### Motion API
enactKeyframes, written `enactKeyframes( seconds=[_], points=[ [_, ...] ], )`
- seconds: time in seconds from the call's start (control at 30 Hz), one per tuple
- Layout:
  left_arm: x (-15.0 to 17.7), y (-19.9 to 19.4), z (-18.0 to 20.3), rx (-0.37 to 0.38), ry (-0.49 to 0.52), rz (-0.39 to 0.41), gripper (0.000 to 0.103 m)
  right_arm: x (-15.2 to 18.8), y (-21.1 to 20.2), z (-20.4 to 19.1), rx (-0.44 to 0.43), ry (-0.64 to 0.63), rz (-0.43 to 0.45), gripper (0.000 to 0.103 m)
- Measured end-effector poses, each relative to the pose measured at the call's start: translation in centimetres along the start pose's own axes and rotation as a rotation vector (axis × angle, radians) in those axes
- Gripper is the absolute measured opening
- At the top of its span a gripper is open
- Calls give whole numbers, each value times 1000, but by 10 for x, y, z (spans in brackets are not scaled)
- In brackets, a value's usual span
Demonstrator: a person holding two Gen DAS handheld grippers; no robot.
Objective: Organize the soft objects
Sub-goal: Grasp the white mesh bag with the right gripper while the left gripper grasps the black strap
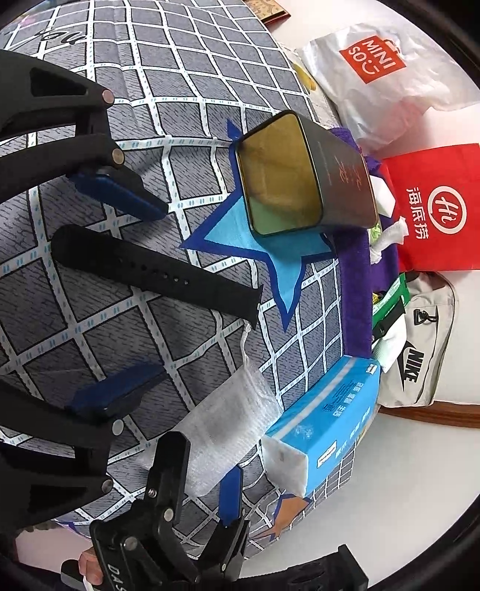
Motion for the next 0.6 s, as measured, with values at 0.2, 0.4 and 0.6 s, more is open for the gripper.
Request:
enactKeyframes(
  seconds=[0.2,0.4,0.6],
  points=[
    [4,-9,-23,-12,-42,1,78,-4,6,-8,61,-18,-25,94],
    [4,-11,-32,8,-70,-3,78,-10,16,-20,183,-27,-40,92],
    [1,-7,-27,-19,-39,1,78,-9,10,-28,209,-74,-9,49]
  ],
)
Point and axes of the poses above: each gripper's, at about its wrist camera, not at the fingertips, and y roughly the way its jaws point, z to its right, x to its underside, the point moved 3 cm from there along y, roughly the way its jaws point, and after that the axes turned 13 degrees about -y, right-handed, at the moved point
